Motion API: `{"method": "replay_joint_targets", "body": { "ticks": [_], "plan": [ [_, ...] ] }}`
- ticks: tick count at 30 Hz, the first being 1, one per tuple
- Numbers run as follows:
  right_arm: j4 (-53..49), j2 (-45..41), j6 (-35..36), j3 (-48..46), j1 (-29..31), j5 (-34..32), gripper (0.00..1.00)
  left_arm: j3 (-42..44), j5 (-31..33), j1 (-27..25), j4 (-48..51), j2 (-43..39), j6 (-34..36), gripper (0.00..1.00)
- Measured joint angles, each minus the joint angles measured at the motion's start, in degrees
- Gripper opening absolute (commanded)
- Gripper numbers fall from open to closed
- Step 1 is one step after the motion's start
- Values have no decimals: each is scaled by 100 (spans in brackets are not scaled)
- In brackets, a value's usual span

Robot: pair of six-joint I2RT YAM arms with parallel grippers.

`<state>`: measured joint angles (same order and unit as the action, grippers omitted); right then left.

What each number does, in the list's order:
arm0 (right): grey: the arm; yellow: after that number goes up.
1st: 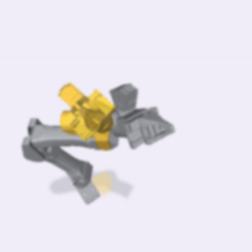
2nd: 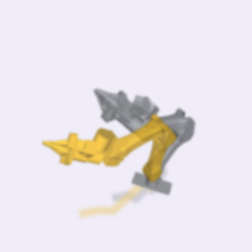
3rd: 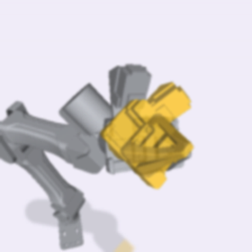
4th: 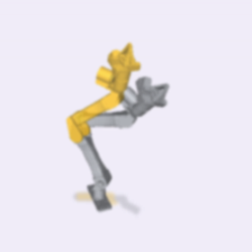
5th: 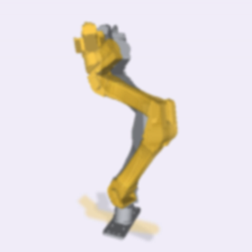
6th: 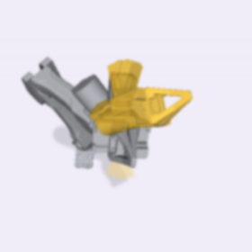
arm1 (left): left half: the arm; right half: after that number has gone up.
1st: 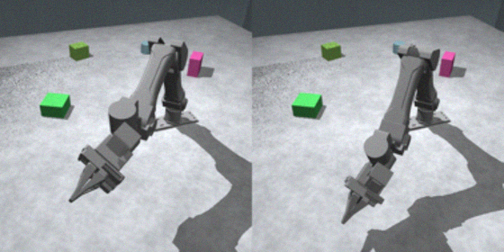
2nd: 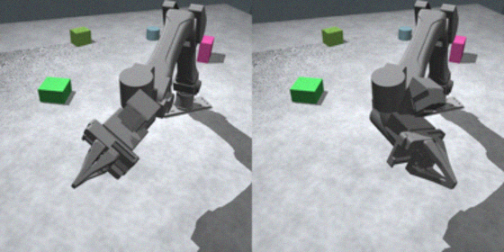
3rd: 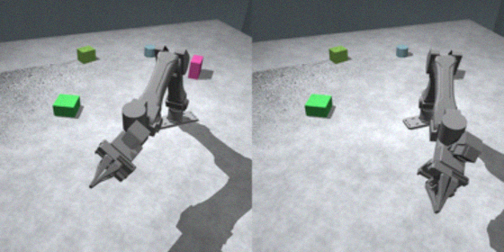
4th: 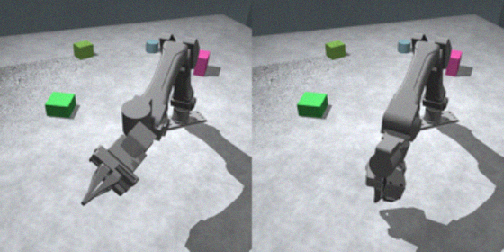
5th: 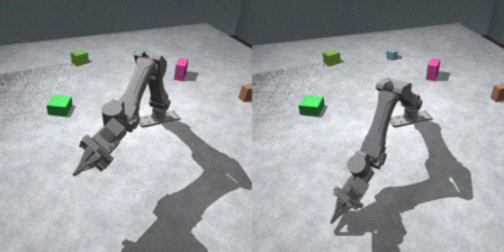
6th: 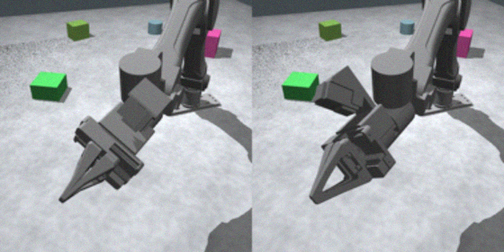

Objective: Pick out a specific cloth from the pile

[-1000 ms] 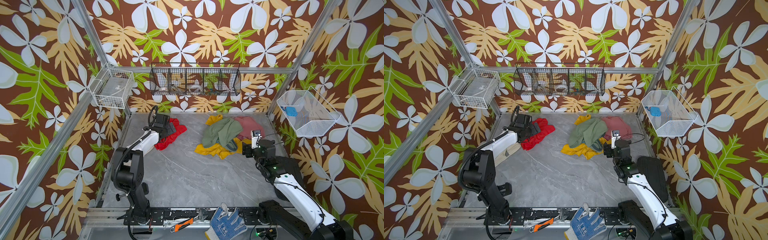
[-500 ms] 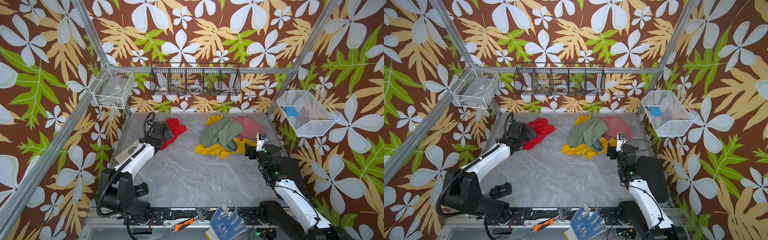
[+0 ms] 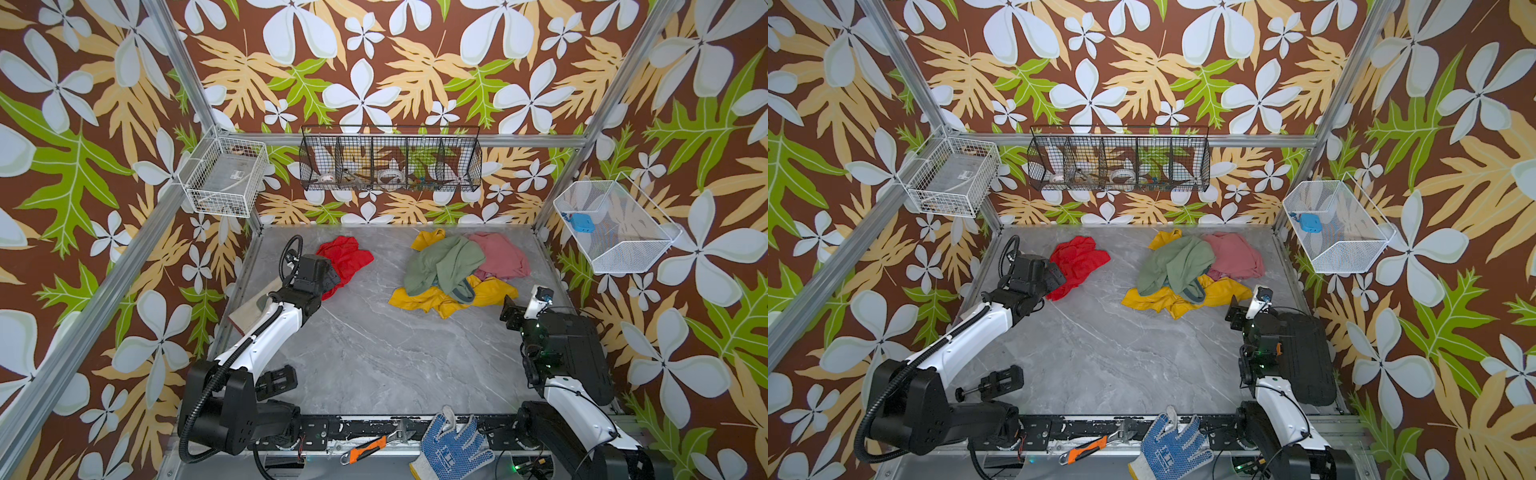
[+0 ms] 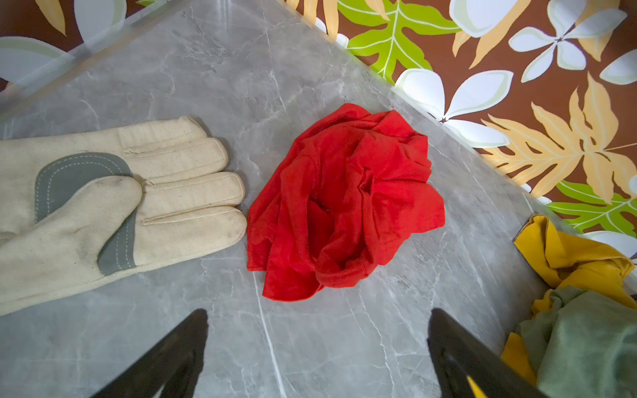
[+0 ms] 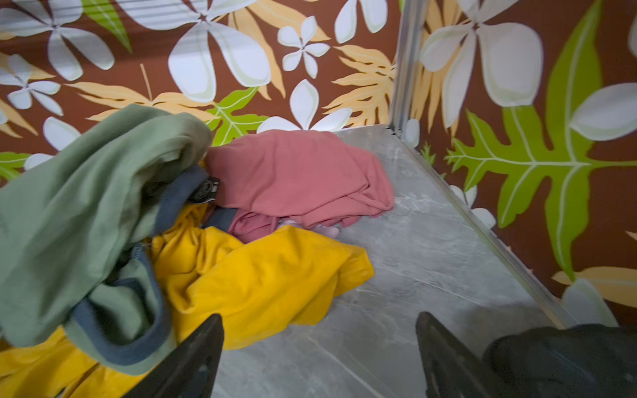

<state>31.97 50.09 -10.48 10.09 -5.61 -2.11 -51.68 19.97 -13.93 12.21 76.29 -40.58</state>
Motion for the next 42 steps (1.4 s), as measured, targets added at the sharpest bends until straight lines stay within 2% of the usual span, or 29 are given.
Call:
{"method": "replay_joint_targets", "body": {
  "ticks": [4,8,18,23,26,29,32,37,40,42],
  "plan": [
    [748,302,-96,-297,-50,-162,86,146,105,0,2,-118,-35,100],
    [1425,1075,-94,-369,-70,-229,78,295,214,0,-9,-275,-42,100],
    [2640,2662,42,72,13,37,74,658,498,0,-131,-769,136,100],
    [3016,3123,326,140,352,72,76,1104,704,0,-337,-1228,205,100],
    [2977,3338,503,238,551,-13,82,1414,866,0,-629,-1547,367,100],
    [3058,3353,643,289,669,-66,90,1823,1075,0,-1106,-1904,723,100],
    [3056,3370,688,291,662,-138,93,2337,1342,0,-1810,-2205,1281,100],
    [3056,3370,758,293,669,-140,93,3672,1847,26,-3834,-2334,2472,100],
    [3056,3370,772,293,669,-146,93,4395,1731,407,-5025,-2256,2896,100],
    [3056,3370,774,295,669,-153,94,4704,1510,769,-5700,-2100,2914,100]
  ]
}}
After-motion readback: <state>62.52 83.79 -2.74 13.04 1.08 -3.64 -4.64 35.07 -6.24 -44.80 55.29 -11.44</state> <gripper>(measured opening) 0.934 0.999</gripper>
